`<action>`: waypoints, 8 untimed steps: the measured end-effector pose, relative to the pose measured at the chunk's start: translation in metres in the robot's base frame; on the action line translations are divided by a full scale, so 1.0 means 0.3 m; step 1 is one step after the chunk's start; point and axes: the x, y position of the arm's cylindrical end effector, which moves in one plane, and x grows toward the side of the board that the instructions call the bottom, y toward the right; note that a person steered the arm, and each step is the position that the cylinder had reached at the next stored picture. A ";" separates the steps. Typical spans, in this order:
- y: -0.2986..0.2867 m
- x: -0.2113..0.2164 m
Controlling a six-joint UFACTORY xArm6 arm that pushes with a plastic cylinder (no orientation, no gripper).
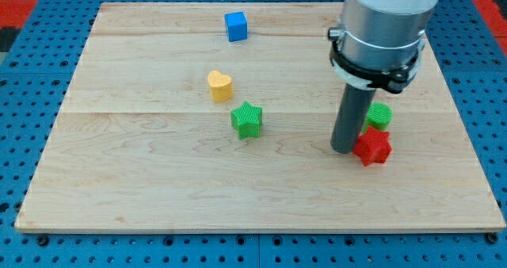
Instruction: Move the red star slightly to the left
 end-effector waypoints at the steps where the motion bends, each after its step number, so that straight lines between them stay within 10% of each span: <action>1: 0.031 -0.001; 3: -0.090 -0.113; 6: 0.093 0.241; 8: 0.302 0.085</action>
